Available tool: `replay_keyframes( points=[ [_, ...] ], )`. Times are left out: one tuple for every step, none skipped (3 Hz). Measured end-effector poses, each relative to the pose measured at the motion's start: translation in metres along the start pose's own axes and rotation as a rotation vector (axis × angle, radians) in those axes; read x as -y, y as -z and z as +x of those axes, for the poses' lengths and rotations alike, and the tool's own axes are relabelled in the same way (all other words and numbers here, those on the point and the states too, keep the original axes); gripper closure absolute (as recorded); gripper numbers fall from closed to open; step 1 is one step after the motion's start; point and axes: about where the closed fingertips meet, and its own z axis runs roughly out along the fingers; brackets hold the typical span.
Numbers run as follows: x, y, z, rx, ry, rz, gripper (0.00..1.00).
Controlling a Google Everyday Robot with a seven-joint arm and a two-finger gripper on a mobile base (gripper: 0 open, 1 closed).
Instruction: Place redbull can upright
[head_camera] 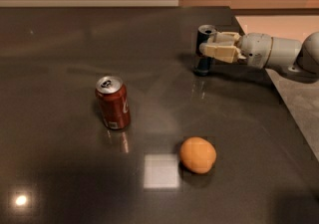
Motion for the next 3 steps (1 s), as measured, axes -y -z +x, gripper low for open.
replay_keyframes(
  points=[
    [-0.001, -0.0033, -0.0002, 0.0, 0.0, -0.005, 0.13],
    [-0.002, -0.006, -0.0005, 0.0, 0.0, -0.01, 0.0],
    [-0.002, -0.0061, -0.0005, 0.0, 0.0, -0.01, 0.0]
  ],
)
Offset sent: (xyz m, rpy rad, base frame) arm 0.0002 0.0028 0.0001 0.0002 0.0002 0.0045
